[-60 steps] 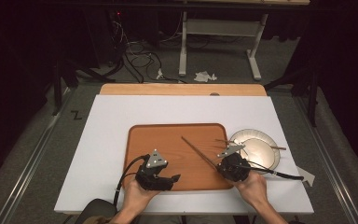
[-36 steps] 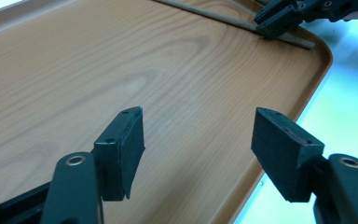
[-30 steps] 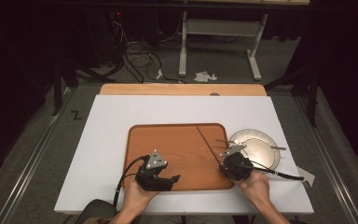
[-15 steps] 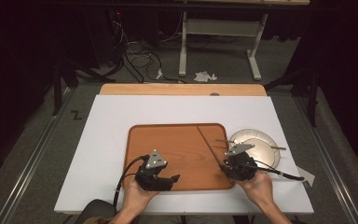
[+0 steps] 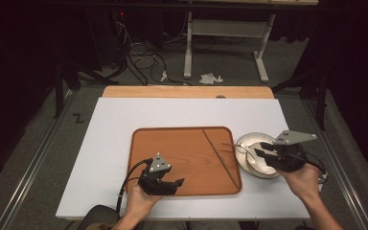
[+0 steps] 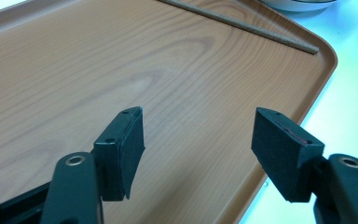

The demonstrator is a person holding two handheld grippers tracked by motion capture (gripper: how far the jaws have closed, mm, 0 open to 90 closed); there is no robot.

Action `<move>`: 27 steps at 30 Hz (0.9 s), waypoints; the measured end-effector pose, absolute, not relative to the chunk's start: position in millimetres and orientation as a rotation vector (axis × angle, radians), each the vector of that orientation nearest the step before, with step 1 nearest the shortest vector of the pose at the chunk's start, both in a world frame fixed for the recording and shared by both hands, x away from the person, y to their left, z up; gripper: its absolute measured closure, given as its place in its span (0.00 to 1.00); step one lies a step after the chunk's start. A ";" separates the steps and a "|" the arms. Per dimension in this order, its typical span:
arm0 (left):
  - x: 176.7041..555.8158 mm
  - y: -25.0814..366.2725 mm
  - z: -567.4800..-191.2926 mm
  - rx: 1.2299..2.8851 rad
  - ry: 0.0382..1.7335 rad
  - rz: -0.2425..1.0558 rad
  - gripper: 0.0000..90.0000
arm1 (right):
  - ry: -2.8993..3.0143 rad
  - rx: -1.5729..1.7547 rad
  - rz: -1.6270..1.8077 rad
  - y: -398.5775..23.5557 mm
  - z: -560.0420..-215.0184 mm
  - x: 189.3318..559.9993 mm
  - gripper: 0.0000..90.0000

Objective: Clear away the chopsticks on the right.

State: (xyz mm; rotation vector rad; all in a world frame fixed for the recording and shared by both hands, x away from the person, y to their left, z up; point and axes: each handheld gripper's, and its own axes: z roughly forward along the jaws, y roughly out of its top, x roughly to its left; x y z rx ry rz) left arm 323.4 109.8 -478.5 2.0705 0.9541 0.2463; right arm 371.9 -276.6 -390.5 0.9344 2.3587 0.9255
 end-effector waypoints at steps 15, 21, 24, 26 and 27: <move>316.4 118.3 -479.7 2.047 1.003 0.258 0.38 | 2.317 1.109 0.817 -345.2 -406.9 419.0 0.79; 314.8 122.0 -480.2 2.044 1.020 0.264 0.38 | 2.357 1.166 0.769 -358.5 -427.4 429.9 0.80; 314.1 122.2 -480.4 2.043 1.023 0.266 0.38 | 2.374 1.180 0.739 -361.4 -434.7 434.1 0.80; 313.9 122.4 -480.5 2.045 1.023 0.267 0.38 | 2.392 1.184 0.733 -361.8 -437.5 435.9 0.80; 313.6 122.9 -480.4 2.047 1.024 0.266 0.38 | 2.404 1.178 0.721 -362.0 -438.6 436.9 0.80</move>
